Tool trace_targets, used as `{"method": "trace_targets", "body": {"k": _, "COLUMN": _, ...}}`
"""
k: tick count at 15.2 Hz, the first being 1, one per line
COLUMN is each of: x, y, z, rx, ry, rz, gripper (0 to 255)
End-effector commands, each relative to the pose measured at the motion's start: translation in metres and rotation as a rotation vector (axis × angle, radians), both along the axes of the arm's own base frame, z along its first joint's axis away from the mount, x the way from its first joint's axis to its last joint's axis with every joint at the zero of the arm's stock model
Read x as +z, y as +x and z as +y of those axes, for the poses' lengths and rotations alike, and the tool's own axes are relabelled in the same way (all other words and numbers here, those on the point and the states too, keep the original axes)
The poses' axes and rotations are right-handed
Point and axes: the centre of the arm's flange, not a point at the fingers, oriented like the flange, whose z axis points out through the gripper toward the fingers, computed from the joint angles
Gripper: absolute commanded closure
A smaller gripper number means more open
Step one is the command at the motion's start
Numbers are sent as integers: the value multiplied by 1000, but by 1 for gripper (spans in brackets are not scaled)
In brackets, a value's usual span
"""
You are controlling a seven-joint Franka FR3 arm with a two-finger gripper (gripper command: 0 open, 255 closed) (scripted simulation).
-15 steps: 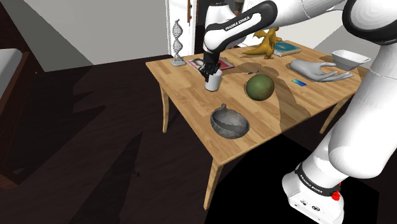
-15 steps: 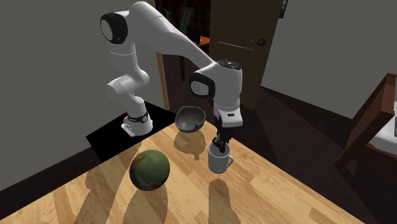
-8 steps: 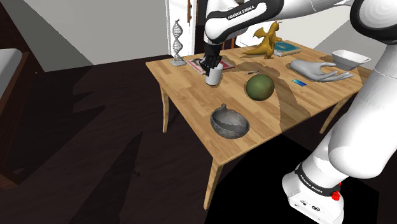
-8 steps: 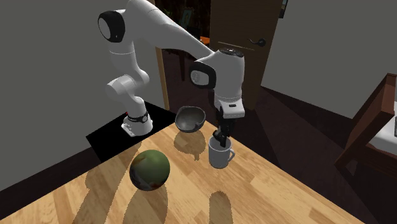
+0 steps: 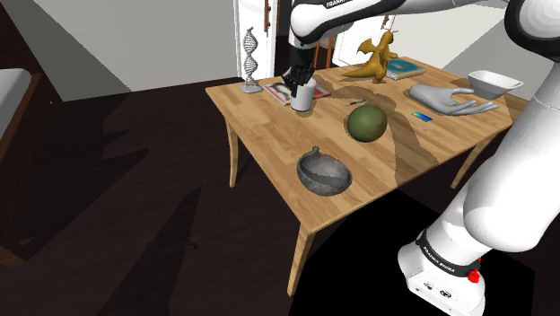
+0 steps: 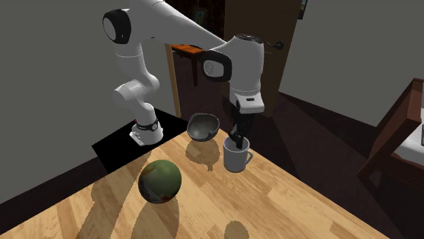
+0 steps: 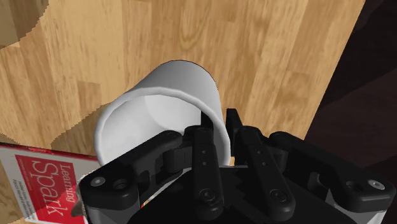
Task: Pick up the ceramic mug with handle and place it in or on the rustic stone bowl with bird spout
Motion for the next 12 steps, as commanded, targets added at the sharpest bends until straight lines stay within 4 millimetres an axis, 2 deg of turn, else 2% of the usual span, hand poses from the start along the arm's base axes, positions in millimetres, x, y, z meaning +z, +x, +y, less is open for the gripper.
{"method": "trace_targets", "body": {"k": 1, "x": 12, "y": 1, "z": -1, "rx": 0, "ry": 0, "rz": 0, "gripper": 255}}
{"method": "trace_targets", "body": {"k": 9, "x": 51, "y": 0, "z": -1, "rx": 0, "ry": 0, "rz": 0, "gripper": 255}}
{"method": "trace_targets", "body": {"k": 12, "x": 54, "y": -32, "z": 21, "rx": 0, "ry": 0, "rz": 0, "gripper": 255}}
